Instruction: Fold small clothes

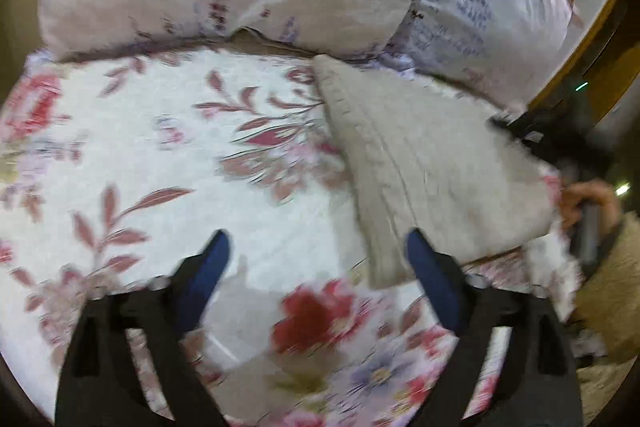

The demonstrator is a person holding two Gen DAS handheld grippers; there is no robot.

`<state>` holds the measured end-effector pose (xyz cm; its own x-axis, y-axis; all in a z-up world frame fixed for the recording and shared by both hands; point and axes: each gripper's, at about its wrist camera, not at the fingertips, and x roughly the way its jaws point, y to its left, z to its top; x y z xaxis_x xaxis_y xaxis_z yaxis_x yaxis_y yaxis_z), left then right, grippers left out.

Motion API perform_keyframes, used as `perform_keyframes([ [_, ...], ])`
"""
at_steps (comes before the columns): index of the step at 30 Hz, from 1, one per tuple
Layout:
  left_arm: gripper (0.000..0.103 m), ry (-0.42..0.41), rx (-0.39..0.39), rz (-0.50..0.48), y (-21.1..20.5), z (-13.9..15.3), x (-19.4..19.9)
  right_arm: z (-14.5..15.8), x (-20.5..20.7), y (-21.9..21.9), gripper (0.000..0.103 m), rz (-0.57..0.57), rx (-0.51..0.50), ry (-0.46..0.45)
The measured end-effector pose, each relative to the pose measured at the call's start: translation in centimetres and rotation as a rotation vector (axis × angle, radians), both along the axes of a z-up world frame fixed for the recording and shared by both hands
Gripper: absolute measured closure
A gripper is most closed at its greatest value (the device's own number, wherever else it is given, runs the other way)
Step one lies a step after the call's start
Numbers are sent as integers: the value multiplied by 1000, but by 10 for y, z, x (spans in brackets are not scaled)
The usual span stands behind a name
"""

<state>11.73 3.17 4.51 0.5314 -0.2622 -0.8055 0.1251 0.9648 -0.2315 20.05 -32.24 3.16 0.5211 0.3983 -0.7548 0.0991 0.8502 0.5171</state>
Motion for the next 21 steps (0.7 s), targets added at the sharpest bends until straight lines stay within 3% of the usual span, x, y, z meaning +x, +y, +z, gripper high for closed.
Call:
perform_keyframes([
  [2, 2, -39, 49, -1, -3, 3, -14, 19, -23, 3, 54, 15, 8, -69],
  [3, 2, -45, 53, -11, -5, 3, -19, 29, -39, 5, 48, 33, 28, -117],
  [6, 2, -25, 52, -21, -13, -1, -22, 40, -75, 22, 46, 138, 96, -183],
  [8, 2, -3, 60, -14, -20, -7, -20, 24, -81, 43, 46, 234, 95, -134],
  [10, 2, 21, 54, -17, -28, -12, -18, -4, -62, 54, 50, 213, -25, -5],
  [11, 2, 33, 52, -17, -32, -15, -17, -18, -52, 54, 57, 183, -30, 31],
  [13, 2, 55, 66, -13, -40, -21, -17, -16, -49, 45, 59, 118, -17, 4],
  [15, 2, 65, 97, 0, -47, -26, -18, 3, -60, 45, 49, 100, -55, -35],
  [17, 2, 71, 112, 7, -53, -31, -20, 22, -87, 50, 9, 110, -182, -128],
  [19, 2, 82, 123, 16, -57, -36, -22, 23, -112, 52, 7, 123, -253, -167],
  [21, 2, 101, 125, 26, -60, -42, -25, 10, -131, 50, 7, 121, -292, -141],
])
